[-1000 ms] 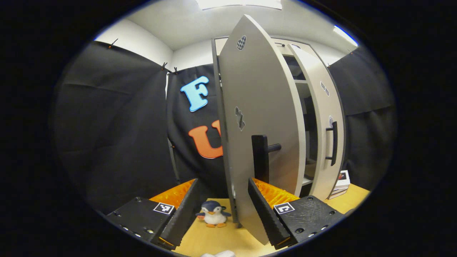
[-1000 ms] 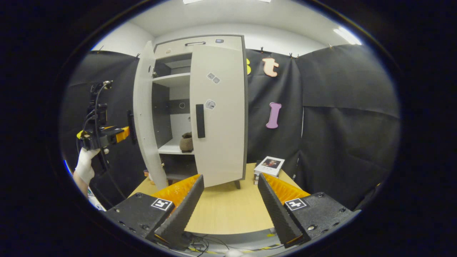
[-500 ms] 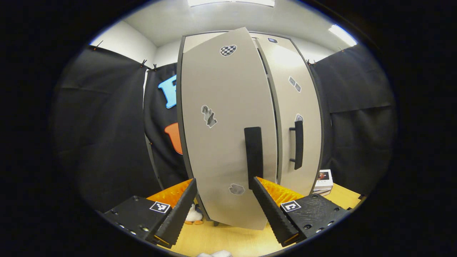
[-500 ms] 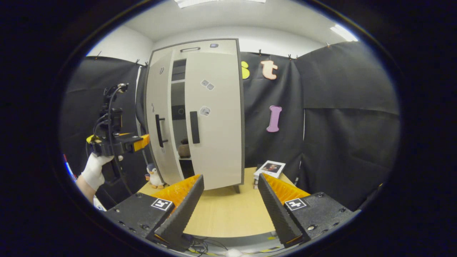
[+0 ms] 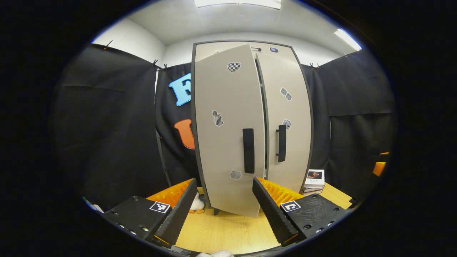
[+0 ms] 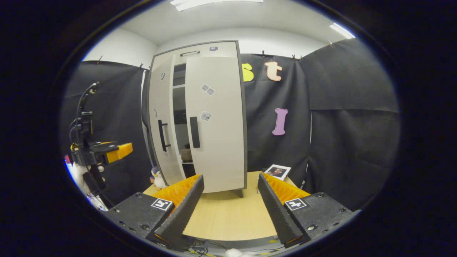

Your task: Grab one shoe with the right hand and put it into the shoe cabinet, grab the other shoe with the left hand and put it into the shoe cabinet; then close the right door with the right hand and the left door with the left hand.

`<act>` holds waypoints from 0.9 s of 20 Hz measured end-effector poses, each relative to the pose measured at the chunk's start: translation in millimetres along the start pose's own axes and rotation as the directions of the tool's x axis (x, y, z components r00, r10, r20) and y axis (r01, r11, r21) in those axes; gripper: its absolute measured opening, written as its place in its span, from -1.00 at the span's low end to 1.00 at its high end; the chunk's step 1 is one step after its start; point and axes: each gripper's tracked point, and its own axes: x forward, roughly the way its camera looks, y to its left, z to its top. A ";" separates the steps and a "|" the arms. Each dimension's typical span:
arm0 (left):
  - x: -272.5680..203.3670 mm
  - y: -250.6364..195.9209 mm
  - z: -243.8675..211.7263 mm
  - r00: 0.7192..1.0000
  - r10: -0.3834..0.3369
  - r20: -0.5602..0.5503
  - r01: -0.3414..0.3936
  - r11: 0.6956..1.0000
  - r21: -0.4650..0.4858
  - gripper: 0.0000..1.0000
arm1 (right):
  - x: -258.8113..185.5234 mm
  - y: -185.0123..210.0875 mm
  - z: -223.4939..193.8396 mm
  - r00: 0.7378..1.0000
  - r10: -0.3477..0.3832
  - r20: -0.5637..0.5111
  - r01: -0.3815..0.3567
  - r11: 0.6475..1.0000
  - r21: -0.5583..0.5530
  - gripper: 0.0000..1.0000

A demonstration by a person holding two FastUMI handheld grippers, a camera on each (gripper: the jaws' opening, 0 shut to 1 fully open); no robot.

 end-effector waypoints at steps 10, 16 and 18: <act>-104.4 -10.7 -8.5 0.999 0.039 -0.007 -0.039 0.999 -0.027 0.92 | -25.4 -24.1 14.5 0.999 -0.018 0.033 0.018 1.000 0.001 0.98; -127.2 -18.1 -12.0 0.999 0.050 -0.001 -0.050 0.997 -0.060 0.93 | -43.4 -27.1 14.5 0.998 -0.028 0.063 0.030 0.999 -0.025 0.98; -132.3 -19.4 -10.0 0.999 0.050 0.003 -0.050 0.997 -0.054 0.93 | -45.9 -24.9 12.4 0.998 -0.021 0.058 0.023 0.999 -0.037 0.98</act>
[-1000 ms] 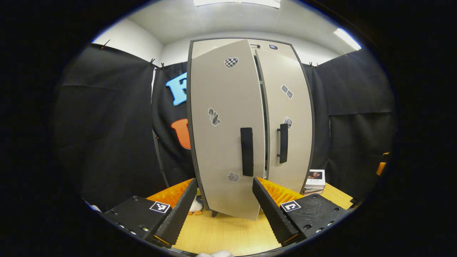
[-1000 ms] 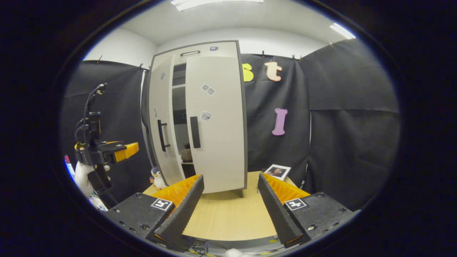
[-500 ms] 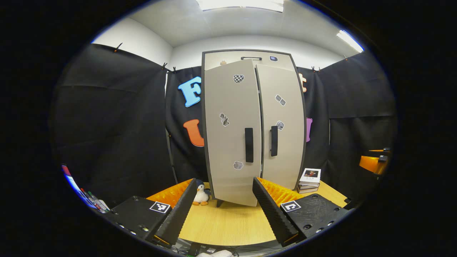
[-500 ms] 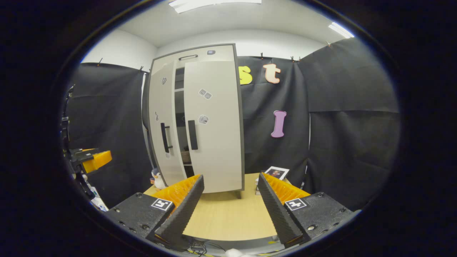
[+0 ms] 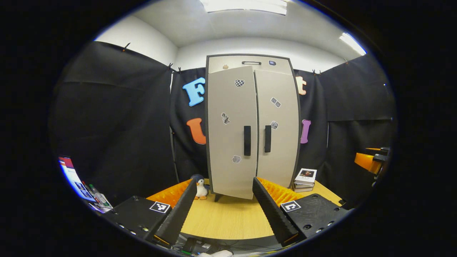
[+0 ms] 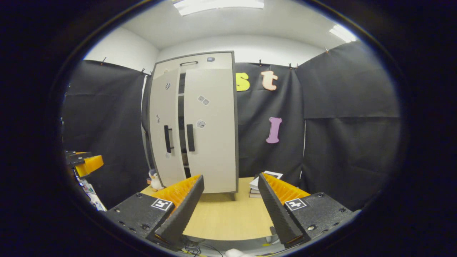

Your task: Grab one shoe with the right hand and put it into the shoe cabinet, grab the other shoe with the left hand and put it into the shoe cabinet; then close the right door with the right hand and the left door with the left hand.

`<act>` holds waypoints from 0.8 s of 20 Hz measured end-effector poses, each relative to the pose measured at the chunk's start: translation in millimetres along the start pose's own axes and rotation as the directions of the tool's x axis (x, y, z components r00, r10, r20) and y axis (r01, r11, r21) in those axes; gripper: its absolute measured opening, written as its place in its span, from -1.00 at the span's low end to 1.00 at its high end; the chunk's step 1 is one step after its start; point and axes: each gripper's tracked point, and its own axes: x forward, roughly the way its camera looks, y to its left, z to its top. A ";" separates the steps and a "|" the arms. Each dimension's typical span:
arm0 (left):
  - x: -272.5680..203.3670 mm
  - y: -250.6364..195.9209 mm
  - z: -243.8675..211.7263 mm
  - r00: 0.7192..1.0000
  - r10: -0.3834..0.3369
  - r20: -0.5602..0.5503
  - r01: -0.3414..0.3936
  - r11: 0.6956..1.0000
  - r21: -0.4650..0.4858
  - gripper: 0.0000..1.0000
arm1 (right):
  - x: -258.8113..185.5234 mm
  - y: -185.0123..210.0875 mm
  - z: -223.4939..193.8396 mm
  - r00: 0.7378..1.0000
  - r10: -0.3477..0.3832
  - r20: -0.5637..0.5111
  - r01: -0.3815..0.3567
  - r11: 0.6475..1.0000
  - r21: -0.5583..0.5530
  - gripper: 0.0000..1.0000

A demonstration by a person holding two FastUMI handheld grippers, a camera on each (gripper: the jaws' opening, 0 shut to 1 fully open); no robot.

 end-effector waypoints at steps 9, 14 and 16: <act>-23.0 -9.5 10.4 1.000 -0.001 0.024 0.000 1.000 0.028 0.93 | -13.3 2.9 11.0 0.999 0.028 0.024 -0.029 0.999 0.024 0.99; -27.5 -18.5 13.0 1.000 -0.013 0.026 0.012 0.999 0.033 0.93 | -18.7 -3.3 8.1 1.000 0.021 0.018 -0.021 0.999 0.027 0.98; -30.3 -20.9 12.8 0.999 -0.018 0.028 0.017 0.999 0.034 0.92 | -20.0 -7.3 9.1 1.000 0.015 0.018 -0.015 1.000 0.022 0.98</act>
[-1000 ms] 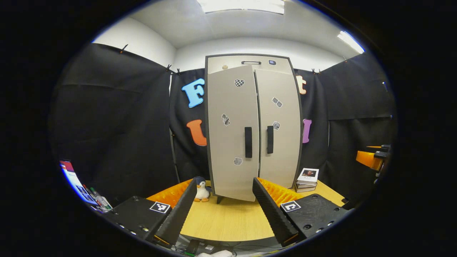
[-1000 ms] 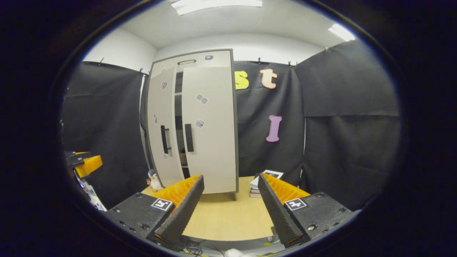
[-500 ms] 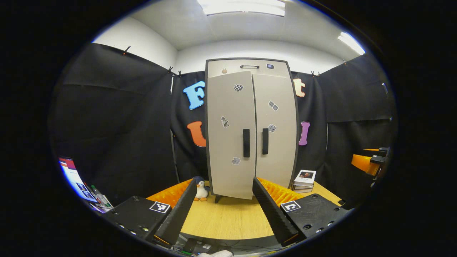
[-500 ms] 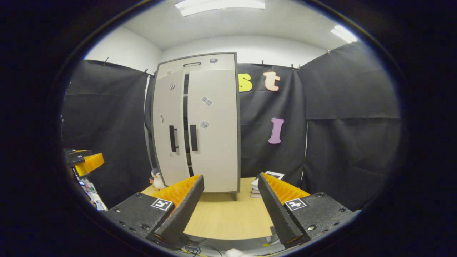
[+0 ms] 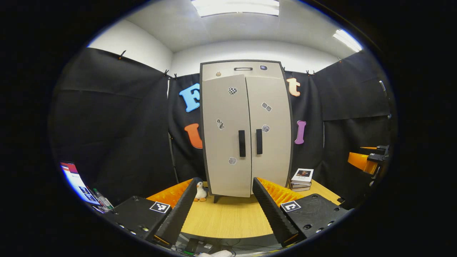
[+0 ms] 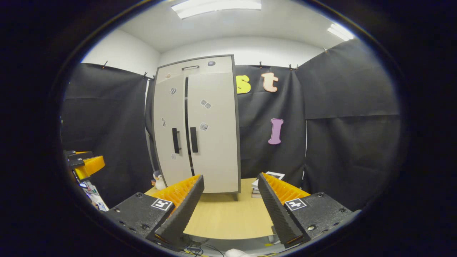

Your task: Grab one shoe with the right hand and put it into the shoe cabinet, grab the other shoe with the left hand and put it into the shoe cabinet; then close the right door with the right hand and the left door with the left hand.

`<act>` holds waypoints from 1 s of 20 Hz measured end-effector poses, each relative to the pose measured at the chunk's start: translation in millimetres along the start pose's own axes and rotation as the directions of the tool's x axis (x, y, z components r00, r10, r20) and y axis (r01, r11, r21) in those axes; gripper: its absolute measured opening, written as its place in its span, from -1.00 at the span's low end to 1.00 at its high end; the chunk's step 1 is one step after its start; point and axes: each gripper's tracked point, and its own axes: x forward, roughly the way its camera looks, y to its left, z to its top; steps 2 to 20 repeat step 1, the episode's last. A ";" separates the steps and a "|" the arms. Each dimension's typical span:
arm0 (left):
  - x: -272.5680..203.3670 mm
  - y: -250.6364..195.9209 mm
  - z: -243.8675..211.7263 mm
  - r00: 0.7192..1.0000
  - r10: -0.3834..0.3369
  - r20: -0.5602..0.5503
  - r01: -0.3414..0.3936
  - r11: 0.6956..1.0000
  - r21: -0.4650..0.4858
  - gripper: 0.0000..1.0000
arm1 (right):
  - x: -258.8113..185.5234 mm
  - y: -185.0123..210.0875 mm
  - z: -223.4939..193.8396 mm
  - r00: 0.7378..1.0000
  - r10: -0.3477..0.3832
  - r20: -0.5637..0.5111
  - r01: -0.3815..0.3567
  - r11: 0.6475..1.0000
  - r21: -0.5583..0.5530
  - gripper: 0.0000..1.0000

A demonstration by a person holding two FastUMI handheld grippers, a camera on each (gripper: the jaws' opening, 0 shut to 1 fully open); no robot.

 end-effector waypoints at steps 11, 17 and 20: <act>-0.1 -1.8 -0.9 1.000 -0.002 -0.002 0.002 1.000 -0.002 0.92 | -2.4 -1.3 -1.0 1.000 -0.002 0.000 0.002 1.000 0.000 0.98; -0.1 -1.8 -0.9 1.000 -0.002 -0.002 0.002 1.000 -0.002 0.92 | -2.4 -1.3 -1.0 1.000 -0.002 0.000 0.002 1.000 0.000 0.98; -0.1 -1.8 -0.9 1.000 -0.002 -0.002 0.002 1.000 -0.002 0.92 | -2.4 -1.3 -1.0 1.000 -0.002 0.000 0.002 1.000 0.000 0.98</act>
